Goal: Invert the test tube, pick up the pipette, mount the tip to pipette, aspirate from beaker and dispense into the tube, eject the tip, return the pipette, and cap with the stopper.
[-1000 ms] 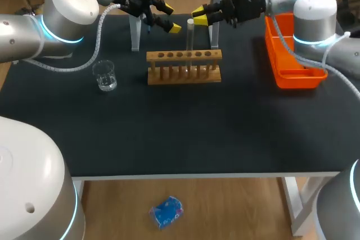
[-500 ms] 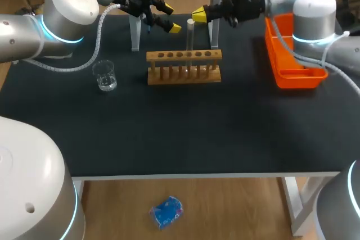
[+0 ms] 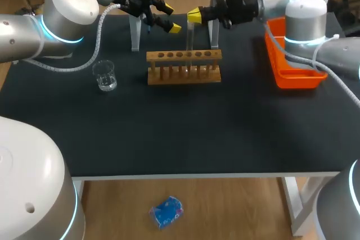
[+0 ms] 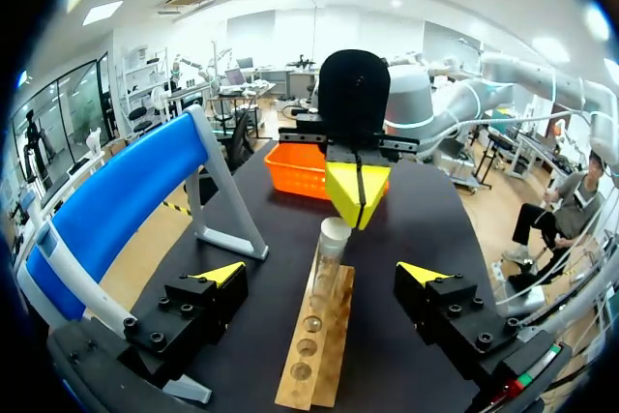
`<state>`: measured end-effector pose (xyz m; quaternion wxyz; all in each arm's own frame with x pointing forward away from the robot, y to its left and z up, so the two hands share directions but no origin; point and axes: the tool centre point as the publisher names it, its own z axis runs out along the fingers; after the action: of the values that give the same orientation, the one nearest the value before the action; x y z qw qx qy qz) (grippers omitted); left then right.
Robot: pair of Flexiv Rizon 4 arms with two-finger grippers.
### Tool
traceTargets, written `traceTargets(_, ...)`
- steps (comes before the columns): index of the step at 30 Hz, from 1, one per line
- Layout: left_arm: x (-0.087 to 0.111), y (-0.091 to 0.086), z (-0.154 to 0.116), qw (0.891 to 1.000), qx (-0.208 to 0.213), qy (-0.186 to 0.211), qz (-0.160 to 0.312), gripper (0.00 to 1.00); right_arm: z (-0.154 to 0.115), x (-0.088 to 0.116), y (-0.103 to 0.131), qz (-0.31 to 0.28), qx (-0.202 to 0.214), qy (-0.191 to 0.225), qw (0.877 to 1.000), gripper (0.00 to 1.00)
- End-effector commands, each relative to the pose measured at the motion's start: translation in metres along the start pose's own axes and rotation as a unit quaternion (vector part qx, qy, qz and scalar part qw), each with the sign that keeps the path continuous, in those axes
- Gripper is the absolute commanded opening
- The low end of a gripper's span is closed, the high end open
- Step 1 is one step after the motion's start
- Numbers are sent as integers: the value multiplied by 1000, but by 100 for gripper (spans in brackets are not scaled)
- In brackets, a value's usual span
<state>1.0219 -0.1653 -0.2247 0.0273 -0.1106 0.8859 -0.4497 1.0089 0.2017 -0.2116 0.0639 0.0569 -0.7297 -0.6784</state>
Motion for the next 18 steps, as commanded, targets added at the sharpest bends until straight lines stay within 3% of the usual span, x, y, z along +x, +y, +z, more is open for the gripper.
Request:
traceTargets(1, -1, -1, -1, 1000, -3, 3, -1, 100, 2, -10, -6, 0, -4, 12, 1000, 0)
traceTargets(18, -1, -1, -1, 1000, -3, 3, -1, 100, 2, -17, -14, -1, -13, 9, 1000, 0)
